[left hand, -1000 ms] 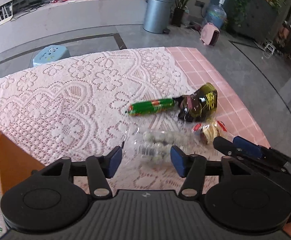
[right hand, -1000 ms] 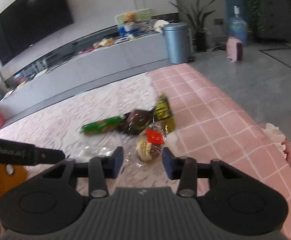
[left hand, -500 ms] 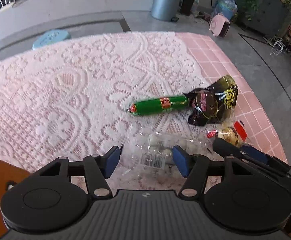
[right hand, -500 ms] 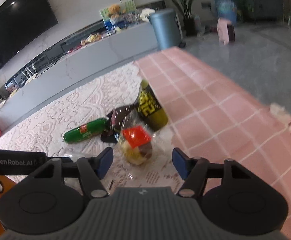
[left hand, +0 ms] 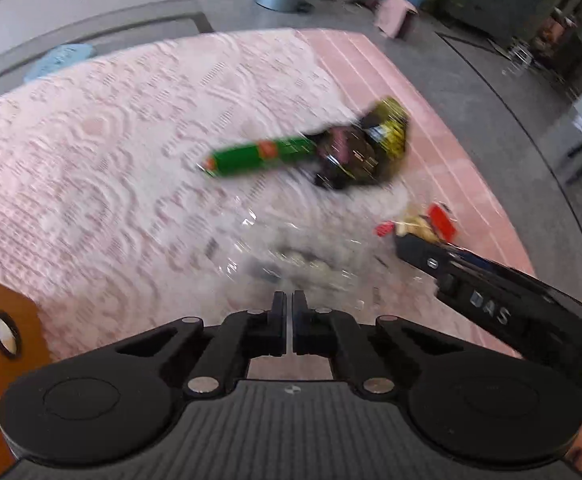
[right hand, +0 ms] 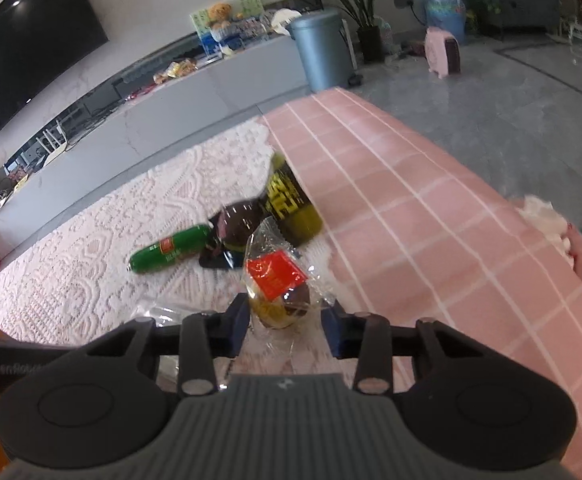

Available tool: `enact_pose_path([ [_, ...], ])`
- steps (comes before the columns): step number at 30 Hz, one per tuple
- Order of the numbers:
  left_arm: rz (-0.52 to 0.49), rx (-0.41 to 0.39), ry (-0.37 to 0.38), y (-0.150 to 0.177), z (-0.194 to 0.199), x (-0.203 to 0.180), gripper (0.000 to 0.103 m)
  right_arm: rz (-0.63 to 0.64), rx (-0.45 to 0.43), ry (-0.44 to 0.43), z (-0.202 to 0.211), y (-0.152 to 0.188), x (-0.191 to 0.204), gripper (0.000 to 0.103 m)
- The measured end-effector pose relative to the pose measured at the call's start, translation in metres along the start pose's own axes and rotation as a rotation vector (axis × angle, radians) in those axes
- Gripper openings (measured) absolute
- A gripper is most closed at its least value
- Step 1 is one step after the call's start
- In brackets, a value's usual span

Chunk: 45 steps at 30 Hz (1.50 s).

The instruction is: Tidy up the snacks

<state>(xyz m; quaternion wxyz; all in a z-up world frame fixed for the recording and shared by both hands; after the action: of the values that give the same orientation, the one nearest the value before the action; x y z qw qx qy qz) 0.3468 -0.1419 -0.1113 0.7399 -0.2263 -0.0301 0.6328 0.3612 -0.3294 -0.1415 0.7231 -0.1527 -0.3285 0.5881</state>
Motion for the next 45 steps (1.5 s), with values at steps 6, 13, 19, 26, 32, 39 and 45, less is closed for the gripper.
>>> enact_pose_path([
  [6, -0.075, -0.012, -0.056, 0.014, 0.009, -0.012, 0.012, -0.082, 0.113, -0.143, 0.014, 0.015, -0.013, 0.037],
  [13, 0.101, -0.097, -0.116, 0.02, 0.032, 0.007, 0.065, 0.006, 0.173, -0.246, 0.021, 0.028, 0.011, 0.036],
  [19, 0.089, -0.127, -0.23, 0.022, 0.021, -0.002, 0.083, -0.003, 0.129, -0.186, 0.025, 0.026, 0.004, 0.037],
  [26, 0.174, -0.128, -0.307, 0.027, -0.004, 0.001, 0.089, 0.019, 0.121, -0.175, 0.025, 0.024, 0.004, 0.037],
  [32, 0.221, -0.133, -0.278, 0.03, -0.01, 0.008, 0.091, 0.026, 0.133, -0.157, 0.019, 0.024, 0.007, 0.037],
  [39, 0.208, -0.169, -0.233, 0.033, -0.009, 0.005, 0.065, 0.026, 0.136, -0.139, 0.014, 0.024, 0.009, 0.039],
  [45, 0.191, -0.179, -0.196, 0.033, -0.003, 0.004, 0.057, 0.009, 0.125, -0.135, 0.017, 0.024, 0.007, 0.038],
])
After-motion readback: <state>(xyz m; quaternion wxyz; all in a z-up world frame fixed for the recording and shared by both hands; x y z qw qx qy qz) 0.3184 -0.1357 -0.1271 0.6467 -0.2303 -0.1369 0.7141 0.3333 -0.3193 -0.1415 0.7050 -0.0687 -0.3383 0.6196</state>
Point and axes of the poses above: each gripper's, at about its wrist camera, not at the fingertips, and z roughly against the way its jaws point, x to its left, y to its underside, the point moved 2 cm from there along -z, roughly the way its jaws point, and after that the axes turned 1 degree about z, right-handed, at the moved point
